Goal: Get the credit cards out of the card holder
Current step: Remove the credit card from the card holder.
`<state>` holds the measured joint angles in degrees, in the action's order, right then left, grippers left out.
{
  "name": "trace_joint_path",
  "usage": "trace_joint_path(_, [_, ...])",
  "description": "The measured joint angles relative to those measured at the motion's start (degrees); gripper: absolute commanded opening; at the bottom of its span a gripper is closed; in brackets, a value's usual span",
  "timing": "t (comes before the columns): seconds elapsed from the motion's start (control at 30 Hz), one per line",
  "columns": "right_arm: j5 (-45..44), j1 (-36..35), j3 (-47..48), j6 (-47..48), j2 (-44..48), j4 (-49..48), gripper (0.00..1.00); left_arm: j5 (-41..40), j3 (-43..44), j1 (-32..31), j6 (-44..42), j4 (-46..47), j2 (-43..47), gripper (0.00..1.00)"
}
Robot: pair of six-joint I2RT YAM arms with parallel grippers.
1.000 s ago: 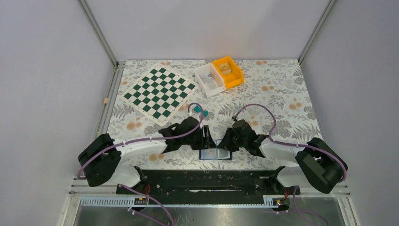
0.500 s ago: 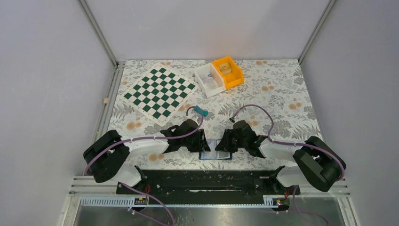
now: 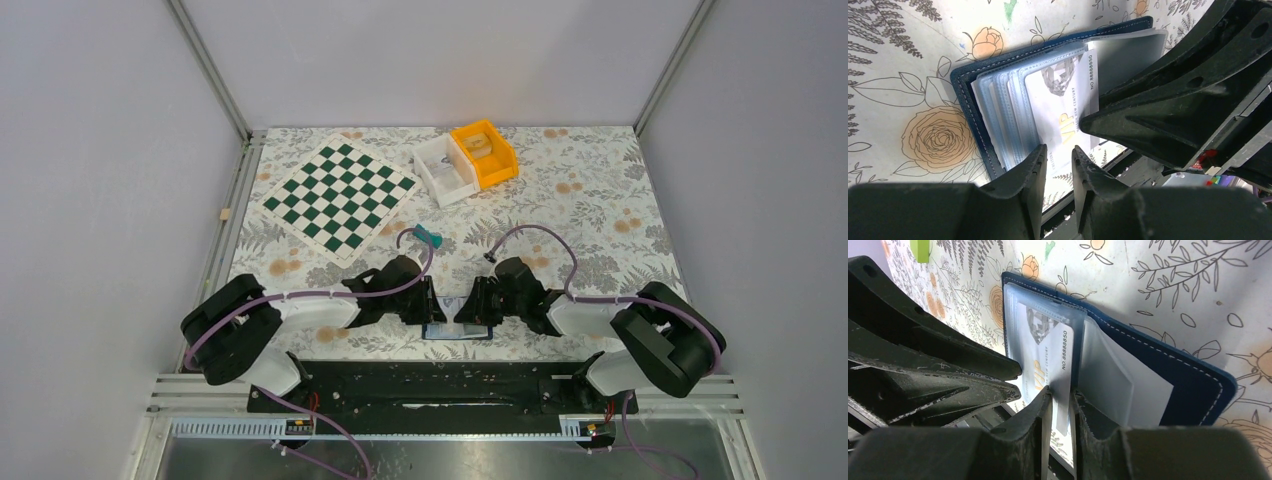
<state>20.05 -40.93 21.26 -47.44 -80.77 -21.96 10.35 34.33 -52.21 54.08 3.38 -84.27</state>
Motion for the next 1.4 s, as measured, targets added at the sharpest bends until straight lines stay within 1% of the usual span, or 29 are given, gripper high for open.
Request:
trace_joint_path(0.3, [1.2, 0.8, -0.9, -0.1, 0.7, -1.6, 0.07, 0.1, -0.3, 0.0, 0.2, 0.2, 0.0, 0.26])
trace_joint_path(0.33, [1.5, 1.0, -1.1, -0.2, 1.4, -1.6, 0.05, 0.1, -0.3, 0.0, 0.2, 0.2, 0.0, 0.26])
trace_joint_path(0.37, [1.7, 1.1, -1.2, -0.2, 2.1, -1.6, 0.00, 0.0, -0.3, 0.0, 0.1, 0.2, 0.0, 0.27])
trace_joint_path(0.5, [2.1, 1.2, -1.3, 0.2, 5.0, -0.4, 0.00, 0.0, -0.3, 0.0, 0.1, 0.6, 0.0, 0.27])
trace_joint_path(0.7, [1.5, 2.3, -1.3, 1.4, 7.8, 4.2, 0.00, -0.1, -0.3, 0.0, 0.1, 0.6, -0.2, 0.27])
trace_joint_path(0.77, [1.0, 2.5, -1.3, 1.6, 9.0, 5.9, 0.03, -0.1, -0.3, 0.0, 0.1, 0.7, -0.3, 0.27])
trace_joint_path(0.87, [0.3, 2.7, -1.3, 2.1, 10.2, 8.1, 0.11, 0.0, -0.3, 0.0, 0.1, 1.1, -0.5, 0.27])
trace_joint_path(0.9, [0.3, 2.8, -1.3, 2.3, 10.3, 8.4, 0.12, 0.0, -0.3, 0.0, 0.1, 1.3, -0.6, 0.27])
trace_joint_path(0.93, [0.1, 2.8, -1.3, 2.3, 10.3, 8.7, 0.09, 0.0, -0.3, 0.0, 0.1, 1.3, -0.7, 0.27])
trace_joint_path(1.0, [0.0, 2.8, -1.3, 2.6, 10.3, 9.2, 0.00, 0.0, -0.3, 0.0, 0.1, 1.4, -0.7, 0.27])
trace_joint_path(1.13, [0.8, 2.9, -1.3, 2.6, 10.3, 8.3, 0.00, 0.0, -0.3, 0.0, 0.2, 1.3, -0.7, 0.27])
trace_joint_path(1.2, [1.1, 3.0, -1.3, 2.5, 10.3, 8.0, 0.10, 0.0, -0.3, 0.0, 0.2, 1.3, -0.7, 0.27])
trace_joint_path(1.23, [1.3, 3.0, -1.3, 2.5, 10.3, 7.9, 0.12, 0.0, -0.3, 0.0, 0.2, 1.3, -0.7, 0.27])
trace_joint_path(1.27, [1.6, 3.1, -1.3, 2.4, 10.3, 7.9, 0.12, 0.0, -0.3, 0.0, 0.1, 1.2, -0.7, 0.27])
trace_joint_path(1.3, [1.7, 3.2, -1.3, 2.4, 10.3, 7.9, 0.08, 0.0, -0.3, 0.0, 0.1, 1.2, -0.7, 0.28])
trace_joint_path(1.33, [1.7, 3.2, -1.4, 2.4, 10.3, 7.9, 0.01, 0.0, -0.3, 0.0, 0.1, 1.2, -0.7, 0.28])
trace_joint_path(1.4, [1.9, 3.5, -1.5, 2.5, 10.3, 7.9, 0.00, 0.0, -0.3, 0.0, 0.1, 1.2, -0.7, 0.28])
